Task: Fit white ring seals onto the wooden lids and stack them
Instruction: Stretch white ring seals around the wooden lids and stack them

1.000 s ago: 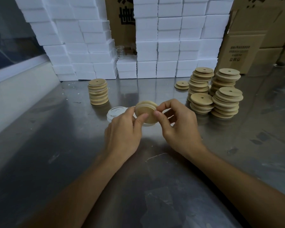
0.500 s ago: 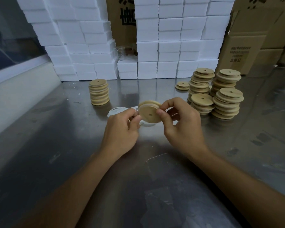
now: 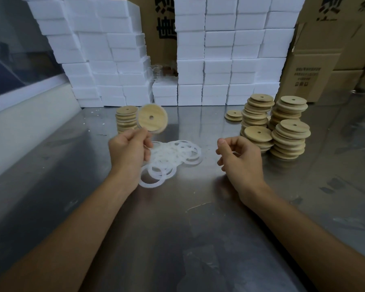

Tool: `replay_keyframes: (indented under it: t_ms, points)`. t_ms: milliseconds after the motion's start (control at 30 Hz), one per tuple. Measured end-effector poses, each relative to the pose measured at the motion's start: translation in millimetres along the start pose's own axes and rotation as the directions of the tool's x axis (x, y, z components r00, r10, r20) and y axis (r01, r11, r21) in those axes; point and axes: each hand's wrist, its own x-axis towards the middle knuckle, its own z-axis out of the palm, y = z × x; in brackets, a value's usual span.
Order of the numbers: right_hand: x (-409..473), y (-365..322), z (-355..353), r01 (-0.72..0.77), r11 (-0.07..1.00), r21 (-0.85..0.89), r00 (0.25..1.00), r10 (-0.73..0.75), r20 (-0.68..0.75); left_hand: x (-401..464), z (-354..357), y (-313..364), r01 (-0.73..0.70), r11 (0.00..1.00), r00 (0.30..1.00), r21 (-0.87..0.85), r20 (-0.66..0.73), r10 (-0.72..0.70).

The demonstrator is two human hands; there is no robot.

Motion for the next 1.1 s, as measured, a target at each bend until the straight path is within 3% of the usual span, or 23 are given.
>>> replay_keyframes:
  t_ms: [267, 467, 1100]
  points:
    - [0.8, 2.0, 0.5, -0.034, 0.999, 0.020, 0.999, 0.034, 0.021, 57.2, 6.2, 32.9, 0.102, 0.982, 0.984, -0.159, -0.130, -0.123]
    - [0.3, 0.0, 1.3, -0.041, 0.999, 0.024, 0.998, 0.040, 0.039, 97.2, -1.8, 27.2, 0.197, 0.979, 0.971, -0.047, -0.126, -0.201]
    - [-1.7, -3.3, 1.2, -0.038, 0.999, 0.033, 0.998, 0.036, 0.054, 112.8, -8.7, 20.4, 0.294, 0.951, 0.954, 0.096, -0.100, -0.284]
